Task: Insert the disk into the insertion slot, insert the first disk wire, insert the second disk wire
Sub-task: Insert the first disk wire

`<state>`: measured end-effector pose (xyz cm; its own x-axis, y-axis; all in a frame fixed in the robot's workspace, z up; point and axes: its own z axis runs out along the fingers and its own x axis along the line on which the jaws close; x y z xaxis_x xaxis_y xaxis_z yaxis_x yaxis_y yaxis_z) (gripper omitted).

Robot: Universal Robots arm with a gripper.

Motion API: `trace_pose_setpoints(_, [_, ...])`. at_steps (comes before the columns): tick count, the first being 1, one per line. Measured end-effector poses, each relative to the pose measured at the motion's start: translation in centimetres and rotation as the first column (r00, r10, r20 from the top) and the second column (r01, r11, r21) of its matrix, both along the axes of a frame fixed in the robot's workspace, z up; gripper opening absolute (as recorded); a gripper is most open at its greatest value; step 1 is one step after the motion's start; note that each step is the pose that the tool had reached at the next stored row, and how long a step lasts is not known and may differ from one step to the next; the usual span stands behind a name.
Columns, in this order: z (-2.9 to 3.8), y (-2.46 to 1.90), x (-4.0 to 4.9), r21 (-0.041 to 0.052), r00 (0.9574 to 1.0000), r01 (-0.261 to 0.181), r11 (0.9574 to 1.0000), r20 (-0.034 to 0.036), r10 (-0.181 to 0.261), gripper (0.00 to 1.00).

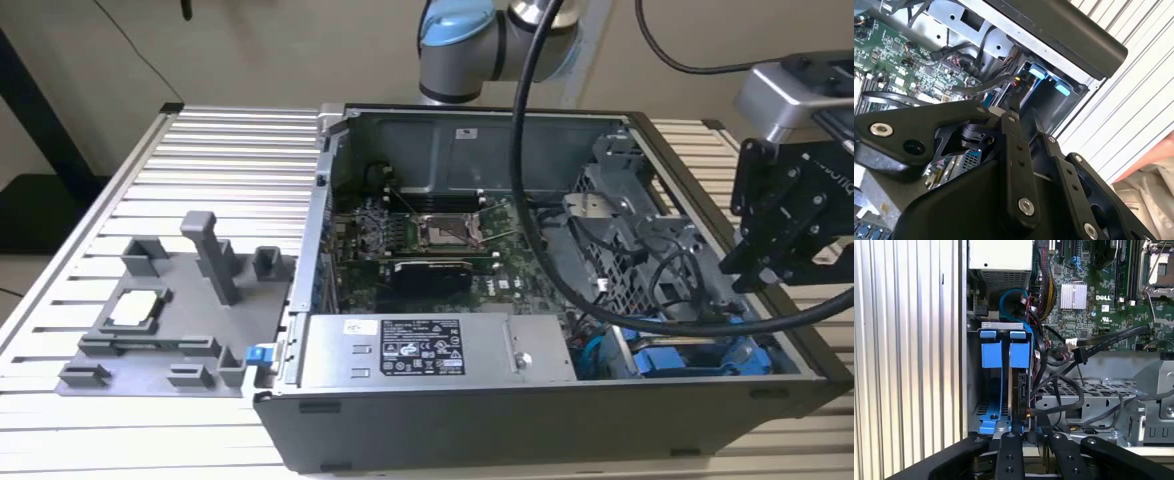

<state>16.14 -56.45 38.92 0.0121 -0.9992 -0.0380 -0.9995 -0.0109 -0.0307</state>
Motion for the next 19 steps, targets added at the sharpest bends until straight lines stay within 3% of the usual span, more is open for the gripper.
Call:
trace_pose_setpoints(9, [-0.09, 2.44, -1.32, 0.0, 1.0, 0.0, 1.0, 0.0, 0.0, 0.27])
trace_pose_setpoints(19, [-0.45, 3.73, -5.09, 0.0003, 1.0, -0.001, 1.0, 0.0039, 0.001, 0.27])
